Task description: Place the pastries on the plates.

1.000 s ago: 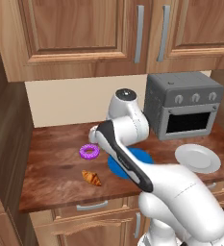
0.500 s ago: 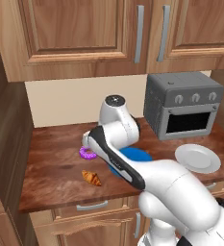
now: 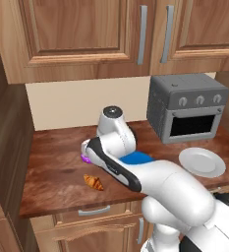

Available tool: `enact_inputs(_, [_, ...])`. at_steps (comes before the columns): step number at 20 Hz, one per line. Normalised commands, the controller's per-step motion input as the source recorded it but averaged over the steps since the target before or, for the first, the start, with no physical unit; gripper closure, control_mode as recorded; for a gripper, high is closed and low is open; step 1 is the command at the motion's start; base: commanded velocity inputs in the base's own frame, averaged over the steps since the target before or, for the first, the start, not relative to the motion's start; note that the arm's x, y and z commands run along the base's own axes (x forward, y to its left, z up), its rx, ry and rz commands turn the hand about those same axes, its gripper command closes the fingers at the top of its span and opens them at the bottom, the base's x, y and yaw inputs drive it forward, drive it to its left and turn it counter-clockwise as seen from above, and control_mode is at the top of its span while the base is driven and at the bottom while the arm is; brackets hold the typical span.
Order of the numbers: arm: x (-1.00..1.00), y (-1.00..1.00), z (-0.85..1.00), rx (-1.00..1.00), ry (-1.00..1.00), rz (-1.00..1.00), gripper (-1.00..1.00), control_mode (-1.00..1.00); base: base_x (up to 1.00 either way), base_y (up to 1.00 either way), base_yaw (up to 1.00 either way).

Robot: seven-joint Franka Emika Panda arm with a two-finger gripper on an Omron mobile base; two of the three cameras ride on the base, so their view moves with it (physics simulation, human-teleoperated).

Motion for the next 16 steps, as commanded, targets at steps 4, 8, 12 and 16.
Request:
enact_inputs(4, [0.46,0.15,-0.04,-0.03,0.00,0.02,-1.00,-1.00,0.00,0.00,0.00])
enact_inputs(8, [0.46,0.12,-0.17,-0.01,0.01,0.03,-1.00,-1.00,0.00,0.00,0.00])
enact_inputs(12, [0.43,0.24,-0.22,-0.01,0.01,0.00,-1.00,-1.00,0.00,0.00,0.00])
enact_inputs(16, [0.38,0.31,-0.16,-0.01,0.00,0.00,-1.00,-1.00,0.00,0.00,0.00])
